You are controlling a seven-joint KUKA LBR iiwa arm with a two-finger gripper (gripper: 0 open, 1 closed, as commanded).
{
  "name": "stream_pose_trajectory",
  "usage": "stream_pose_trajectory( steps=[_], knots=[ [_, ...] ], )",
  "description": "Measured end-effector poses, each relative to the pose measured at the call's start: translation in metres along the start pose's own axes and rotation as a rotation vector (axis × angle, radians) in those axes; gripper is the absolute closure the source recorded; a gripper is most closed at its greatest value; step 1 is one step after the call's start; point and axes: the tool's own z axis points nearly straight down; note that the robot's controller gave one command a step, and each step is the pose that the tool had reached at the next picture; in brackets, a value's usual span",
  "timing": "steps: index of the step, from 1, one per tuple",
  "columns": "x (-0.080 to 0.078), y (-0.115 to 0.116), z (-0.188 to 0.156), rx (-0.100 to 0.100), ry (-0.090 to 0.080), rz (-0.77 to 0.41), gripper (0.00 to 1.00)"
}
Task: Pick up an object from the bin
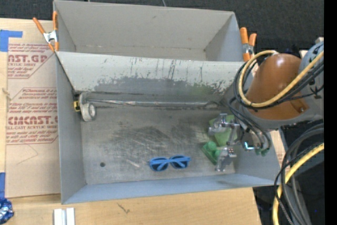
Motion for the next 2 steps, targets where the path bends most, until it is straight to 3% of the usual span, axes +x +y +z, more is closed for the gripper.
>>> stream_pose_trajectory(
  steps=[1,2],
  knots=[
    [-0.005,0.013,0.073,0.009,-0.035,-0.494,0.00],
    [0.001,0.071,0.063,0.002,-0.010,-1.020,0.00]
  ],
)
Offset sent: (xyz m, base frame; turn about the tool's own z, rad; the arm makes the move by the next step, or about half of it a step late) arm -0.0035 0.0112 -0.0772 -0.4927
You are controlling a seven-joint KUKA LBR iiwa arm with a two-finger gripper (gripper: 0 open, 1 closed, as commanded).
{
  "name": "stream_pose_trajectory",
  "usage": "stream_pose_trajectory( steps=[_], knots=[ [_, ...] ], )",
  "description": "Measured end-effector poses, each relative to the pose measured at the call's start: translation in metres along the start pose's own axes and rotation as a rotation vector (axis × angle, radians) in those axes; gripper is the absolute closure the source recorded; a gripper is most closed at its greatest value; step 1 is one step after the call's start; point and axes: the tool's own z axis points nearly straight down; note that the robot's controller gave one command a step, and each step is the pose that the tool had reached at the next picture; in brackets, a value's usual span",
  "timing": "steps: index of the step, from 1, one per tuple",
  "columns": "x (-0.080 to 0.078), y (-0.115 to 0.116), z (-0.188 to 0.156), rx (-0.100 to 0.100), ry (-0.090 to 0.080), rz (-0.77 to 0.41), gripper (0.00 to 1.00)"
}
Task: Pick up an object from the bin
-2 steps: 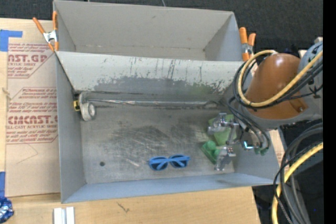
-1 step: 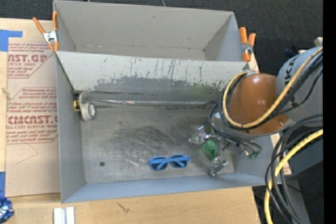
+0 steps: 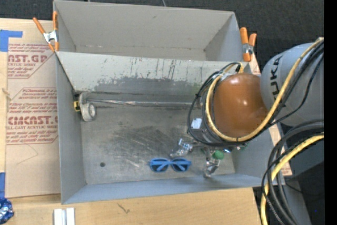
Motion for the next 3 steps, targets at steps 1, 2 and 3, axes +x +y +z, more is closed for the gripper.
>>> stream_pose_trajectory(
  steps=[1,2,3],
  knots=[
    [0.001,0.000,0.000,0.000,0.002,0.003,1.00],
    [-0.060,0.030,-0.074,0.004,-0.004,0.121,1.00],
    [-0.065,0.030,-0.149,0.005,-0.001,-0.281,1.00]
  ],
)
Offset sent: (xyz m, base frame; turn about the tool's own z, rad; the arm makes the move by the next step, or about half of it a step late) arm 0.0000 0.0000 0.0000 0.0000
